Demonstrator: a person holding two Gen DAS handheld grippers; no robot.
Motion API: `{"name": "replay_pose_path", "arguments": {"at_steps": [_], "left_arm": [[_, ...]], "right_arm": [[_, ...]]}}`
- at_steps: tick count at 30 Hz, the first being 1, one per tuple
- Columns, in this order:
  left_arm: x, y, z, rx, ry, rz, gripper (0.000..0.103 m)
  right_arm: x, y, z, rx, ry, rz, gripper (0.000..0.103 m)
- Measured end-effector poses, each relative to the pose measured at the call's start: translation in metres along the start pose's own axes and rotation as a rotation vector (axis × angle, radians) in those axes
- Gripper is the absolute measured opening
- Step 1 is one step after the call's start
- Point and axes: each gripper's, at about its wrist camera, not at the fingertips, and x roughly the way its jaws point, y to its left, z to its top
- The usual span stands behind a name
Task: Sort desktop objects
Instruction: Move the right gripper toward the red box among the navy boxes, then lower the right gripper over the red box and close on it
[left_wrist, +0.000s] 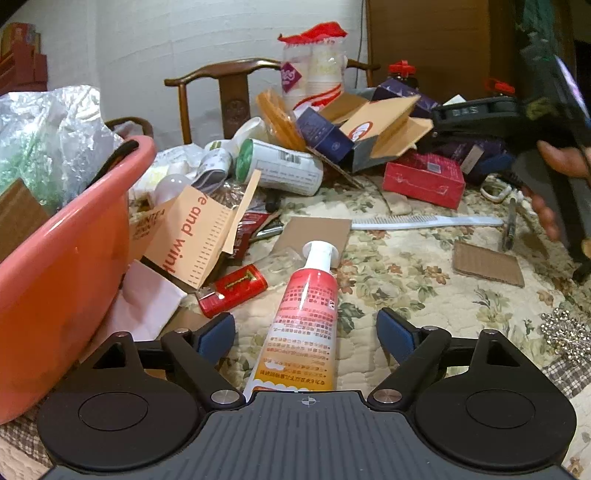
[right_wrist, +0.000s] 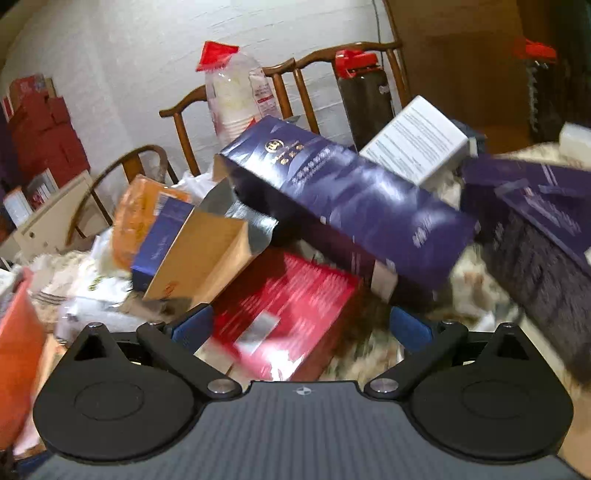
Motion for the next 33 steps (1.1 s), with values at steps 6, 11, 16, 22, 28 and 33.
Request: {"name": "replay_pose_path", "arguments": {"at_steps": [6, 11, 16, 22, 28, 33], "left_arm": [[0.0, -0.002, 0.0, 0.016, -0.002, 0.014, 0.091], [0.0, -0.001, 0.001, 0.005, 0.002, 0.01, 0.091], [-0.001, -0.004, 0.001, 0.02, -0.001, 0.026, 0.093], [-0.001, -0.003, 0.0, 0.014, 0.002, 0.028, 0.094], [-0.002, -0.001, 0.0, 0.001, 0.006, 0.025, 0.096], [0.0, -0.001, 0.001, 0.002, 0.009, 0.023, 0.097]], "right_arm": [[0.032, 0.004, 0.018, -0.021, 0.008, 0.008, 0.101], [0.056, 0.002, 0.021, 0.031, 0.061, 0.091, 0.103], [0.041, 0.009, 0.006, 0.001, 0.162, 0.249, 0.103], [-0.016, 0.025, -0.03, -0.147, 0.268, 0.387, 0.102], [-0.026, 0.051, -0.025, -0.191, 0.151, 0.141, 0.102], [-0.002, 0.072, -0.025, -0.05, 0.202, 0.017, 0.103]]}}
